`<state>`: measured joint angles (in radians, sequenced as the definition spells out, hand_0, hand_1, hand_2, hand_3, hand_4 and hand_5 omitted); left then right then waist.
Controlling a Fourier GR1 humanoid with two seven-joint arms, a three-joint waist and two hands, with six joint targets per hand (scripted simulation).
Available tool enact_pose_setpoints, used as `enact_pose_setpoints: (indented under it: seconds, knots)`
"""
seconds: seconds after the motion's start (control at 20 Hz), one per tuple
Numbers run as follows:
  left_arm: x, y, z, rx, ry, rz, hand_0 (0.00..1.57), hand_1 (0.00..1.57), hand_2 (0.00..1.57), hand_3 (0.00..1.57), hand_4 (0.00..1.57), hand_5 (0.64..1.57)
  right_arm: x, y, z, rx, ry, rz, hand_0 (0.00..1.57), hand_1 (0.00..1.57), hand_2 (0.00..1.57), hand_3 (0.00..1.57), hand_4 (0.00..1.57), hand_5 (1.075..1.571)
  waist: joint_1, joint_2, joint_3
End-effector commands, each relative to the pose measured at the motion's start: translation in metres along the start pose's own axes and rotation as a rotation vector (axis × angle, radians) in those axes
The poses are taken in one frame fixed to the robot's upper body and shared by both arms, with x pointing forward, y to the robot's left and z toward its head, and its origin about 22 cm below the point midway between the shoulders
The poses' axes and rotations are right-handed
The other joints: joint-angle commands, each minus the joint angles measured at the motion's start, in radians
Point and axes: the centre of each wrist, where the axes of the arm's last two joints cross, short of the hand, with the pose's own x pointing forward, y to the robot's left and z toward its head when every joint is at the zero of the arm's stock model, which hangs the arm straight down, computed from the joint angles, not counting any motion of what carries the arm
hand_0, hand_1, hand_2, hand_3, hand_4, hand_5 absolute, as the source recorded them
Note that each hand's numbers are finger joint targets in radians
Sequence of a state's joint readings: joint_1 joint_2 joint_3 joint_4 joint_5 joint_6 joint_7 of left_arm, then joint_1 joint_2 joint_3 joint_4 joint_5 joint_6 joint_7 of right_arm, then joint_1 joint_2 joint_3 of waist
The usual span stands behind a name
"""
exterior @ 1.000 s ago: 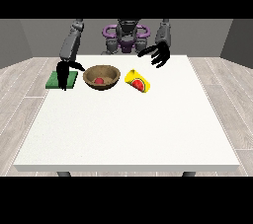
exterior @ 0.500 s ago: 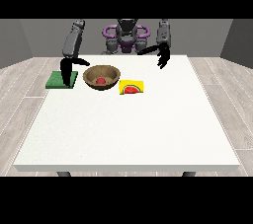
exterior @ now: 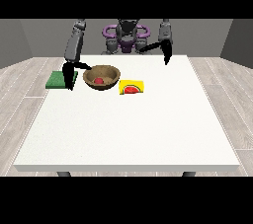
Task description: Pick the cup and pour the ball into the bowl, then pick the bowl and place it on the pad
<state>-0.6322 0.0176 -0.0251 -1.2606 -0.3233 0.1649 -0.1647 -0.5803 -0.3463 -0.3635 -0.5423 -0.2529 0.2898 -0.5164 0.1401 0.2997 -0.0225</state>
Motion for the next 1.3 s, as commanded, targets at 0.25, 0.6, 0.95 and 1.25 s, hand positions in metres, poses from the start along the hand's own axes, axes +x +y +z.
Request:
enact_pose_setpoints:
  seconds: [0.25,0.6,0.95,1.25]
  knots:
    - [0.02,0.002,-0.008,-0.034,-0.033,-0.002,0.0,0.0,0.0,0.0,0.0,1.561,-0.024,0.016,0.009,-0.027,0.078,-0.064,0.0,0.0,0.0,0.0,0.24,1.532,0.047,0.032,0.0237]
    - [-0.042,0.004,0.041,-0.039,0.13,0.017,0.0,0.0,0.0,0.0,0.0,1.563,-0.033,0.073,-0.006,0.001,0.21,-0.066,0.0,0.0,0.0,0.0,0.37,1.551,-0.009,-0.124,0.0224]
    - [-0.002,0.02,0.009,-0.024,0.009,0.016,0.0,0.0,0.0,0.0,0.0,1.567,-0.057,0.043,0.027,-0.133,0.322,0.09,1.57,1.57,1.57,0.82,0.66,1.57,0.063,-0.011,0.0228]
    - [-0.022,0.033,0.016,-0.029,0.043,0.028,0.0,0.0,0.0,0.0,0.0,1.569,-0.031,0.051,-0.004,-0.162,0.384,0.184,1.57,1.57,1.57,1.57,1.03,1.551,0.055,-0.052,0.0211]
